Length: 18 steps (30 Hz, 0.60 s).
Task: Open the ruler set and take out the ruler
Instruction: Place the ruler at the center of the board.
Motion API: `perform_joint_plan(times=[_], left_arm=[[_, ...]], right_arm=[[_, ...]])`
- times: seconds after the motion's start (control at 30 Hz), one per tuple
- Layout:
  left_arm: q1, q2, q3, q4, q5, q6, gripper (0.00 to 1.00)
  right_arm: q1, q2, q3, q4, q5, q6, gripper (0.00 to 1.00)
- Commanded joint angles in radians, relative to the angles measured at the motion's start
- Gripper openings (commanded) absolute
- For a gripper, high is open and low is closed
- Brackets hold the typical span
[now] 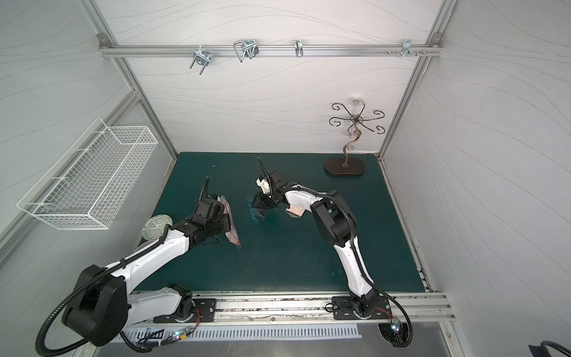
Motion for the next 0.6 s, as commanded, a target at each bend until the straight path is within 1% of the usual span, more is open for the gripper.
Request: perform_joint_plan(times=[0.0, 0.17, 0.37, 0.57], left_arm=[[0.005, -0.019, 0.04, -0.017, -0.044, -0.008, 0.0], [0.005, -0.025, 0.046, -0.037, -0.064, -0.013, 0.0], [0.005, -0.027, 0.06, -0.039, -0.065, -0.013, 0.0], [0.005, -0.027, 0.068, -0.051, -0.068, -0.013, 0.0]], right_arm=[[0.016, 0.029, -0.021, -0.026, -0.012, 0.007, 0.39], [0.016, 0.014, -0.069, 0.003, 0.012, 0.017, 0.43], [0.031, 0.049, -0.067, 0.018, -0.028, 0.024, 0.43], [0.051, 0.087, -0.036, 0.054, -0.086, 0.074, 0.43]])
